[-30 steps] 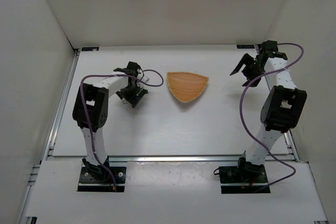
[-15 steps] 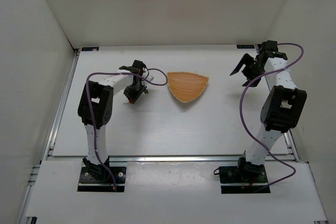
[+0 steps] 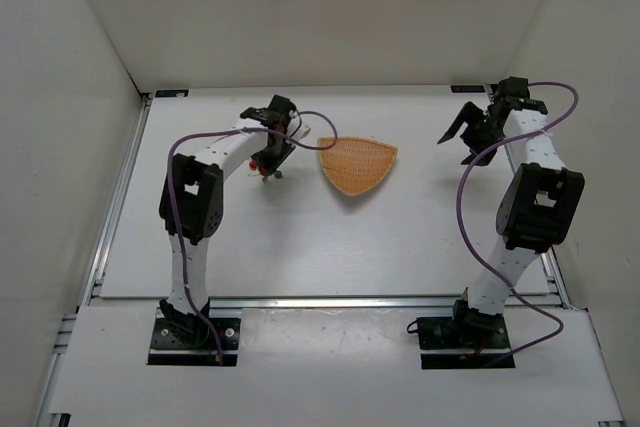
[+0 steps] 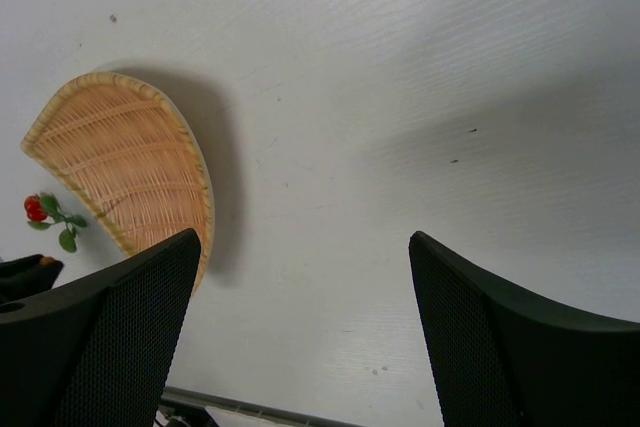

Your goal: Place and organize the fake fruits in the fruit bowl

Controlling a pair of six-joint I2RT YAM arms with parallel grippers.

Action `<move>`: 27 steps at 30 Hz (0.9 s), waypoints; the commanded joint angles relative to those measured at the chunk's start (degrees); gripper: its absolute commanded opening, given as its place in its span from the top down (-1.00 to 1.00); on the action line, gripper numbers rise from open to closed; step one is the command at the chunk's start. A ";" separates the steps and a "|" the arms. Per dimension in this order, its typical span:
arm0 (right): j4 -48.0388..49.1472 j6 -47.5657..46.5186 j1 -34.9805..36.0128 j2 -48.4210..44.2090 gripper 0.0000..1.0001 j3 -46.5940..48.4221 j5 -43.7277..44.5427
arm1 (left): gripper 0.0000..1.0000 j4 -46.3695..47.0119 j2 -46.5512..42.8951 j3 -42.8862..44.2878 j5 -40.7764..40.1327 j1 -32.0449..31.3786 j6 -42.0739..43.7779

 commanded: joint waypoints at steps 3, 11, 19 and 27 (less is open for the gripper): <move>0.62 -0.01 0.49 -1.72 -0.78 -0.21 -1.98 | 0.40 6.00 -0.82 11.12 -1.88 -11.13 5.53; 1.24 0.52 0.49 -2.78 -0.78 -1.36 -2.51 | 0.28 11.99 12.99 26.77 3.73 -19.13 5.53; 1.24 0.52 1.01 -5.15 -0.78 -0.83 -1.98 | -1.00 14.01 13.52 29.41 5.07 -19.67 1.94; 1.85 -8.61 13.65 -7.79 -0.78 4.59 9.17 | -1.00 14.54 0.01 23.31 -12.08 -12.48 -5.78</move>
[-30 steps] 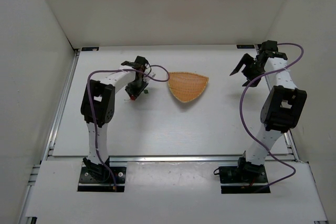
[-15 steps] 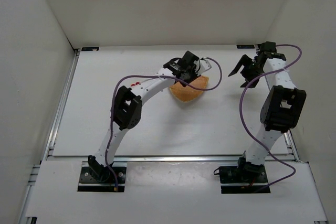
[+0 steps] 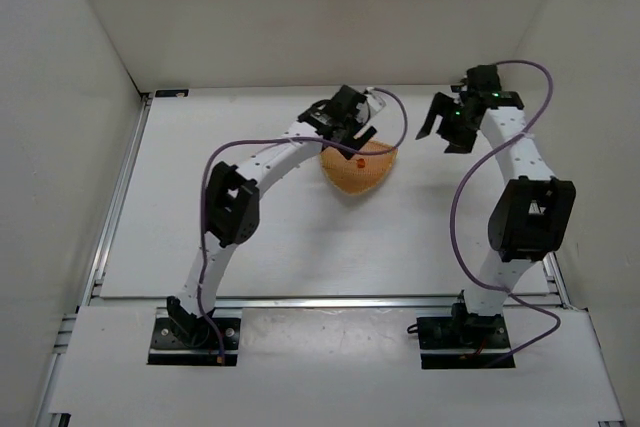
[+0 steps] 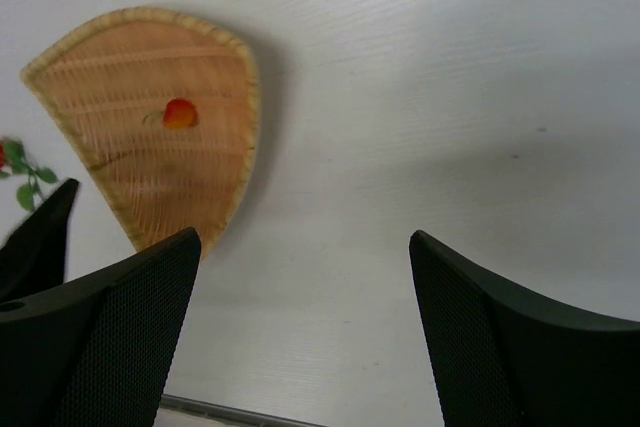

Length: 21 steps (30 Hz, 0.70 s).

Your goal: Place and organize the fake fruits in the fruit bowl

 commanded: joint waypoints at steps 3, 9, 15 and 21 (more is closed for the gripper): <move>1.63 -6.94 13.12 1.97 -0.78 10.63 8.16 | -1.00 0.77 -23.54 -14.36 -4.78 15.69 -7.47; 1.63 -5.55 31.83 18.31 -0.78 29.88 13.09 | -1.00 0.77 -41.22 -34.67 -4.59 35.30 -0.03; 6.54 -0.80 42.65 30.71 -0.78 34.04 11.51 | -1.00 0.77 -55.09 -48.41 -1.09 44.12 0.70; 8.66 3.06 48.56 38.79 -0.78 34.56 21.35 | -1.00 -0.37 -61.01 -57.56 0.86 46.06 -2.72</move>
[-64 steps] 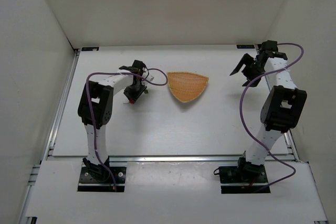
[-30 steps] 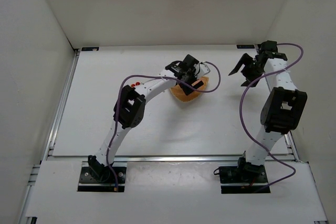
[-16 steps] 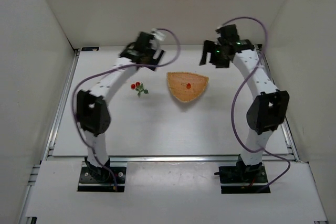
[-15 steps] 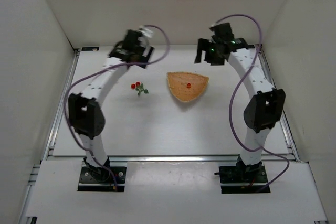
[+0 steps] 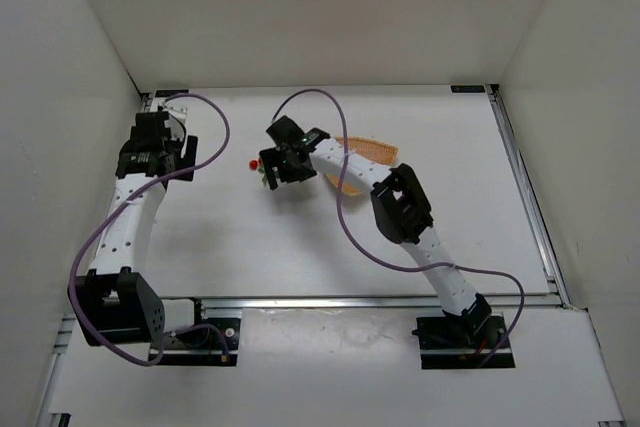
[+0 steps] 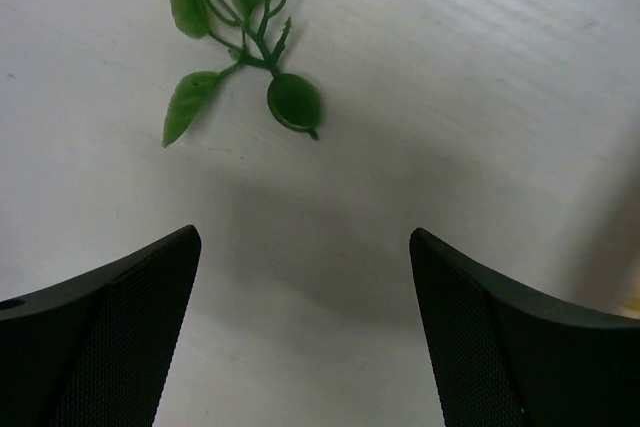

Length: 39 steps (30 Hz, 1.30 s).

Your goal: Place and organize the fake fruits in the fruit bowl

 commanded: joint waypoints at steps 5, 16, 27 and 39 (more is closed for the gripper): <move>2.37 10.06 0.22 5.16 -0.76 2.33 9.87 | -1.00 -3.38 -4.71 -3.02 3.00 1.41 -4.99; 8.33 17.98 0.22 9.82 -0.36 9.09 5.93 | -1.00 -5.32 -3.40 -0.56 2.47 4.40 -6.32; 10.02 25.10 0.22 11.23 0.65 7.51 -2.96 | -1.00 -5.84 -2.87 -1.17 1.95 7.39 -6.32; 11.24 15.37 3.02 -7.35 1.00 -8.46 -1.64 | -1.00 -5.84 -5.07 -1.70 3.70 7.92 -5.79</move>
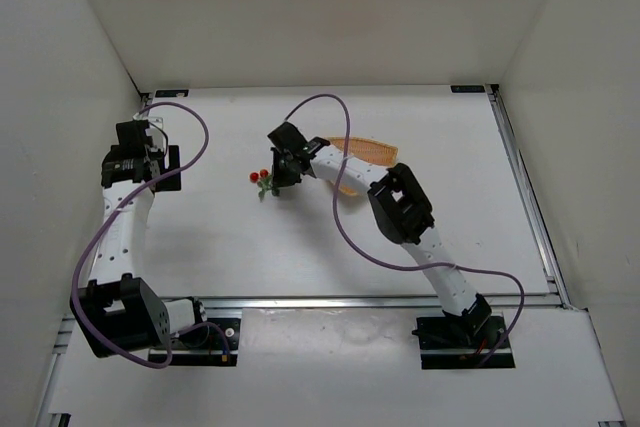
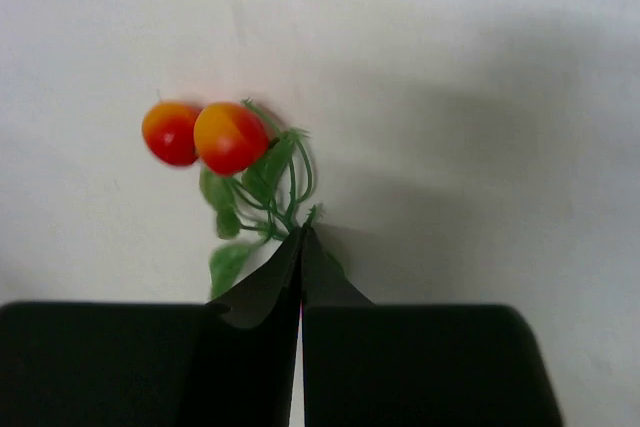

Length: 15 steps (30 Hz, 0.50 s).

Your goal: Place and organize the fake fruits in the fruit bowl

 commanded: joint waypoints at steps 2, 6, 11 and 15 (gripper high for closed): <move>0.58 -7.03 2.79 -14.31 1.00 -11.73 1.73 | -1.00 -0.71 -2.93 0.81 2.21 0.38 -0.61; 4.72 -7.04 2.79 -26.60 1.00 -19.76 4.10 | -1.00 -0.71 -2.93 1.34 3.98 0.38 -1.23; 5.43 -7.04 1.22 -33.57 1.00 -24.53 6.21 | -1.00 -1.24 -2.93 1.95 5.82 0.38 -1.76; 3.94 -9.31 0.42 -31.31 0.83 -21.55 5.44 | -1.00 -1.24 -2.93 2.48 6.35 -0.15 -1.76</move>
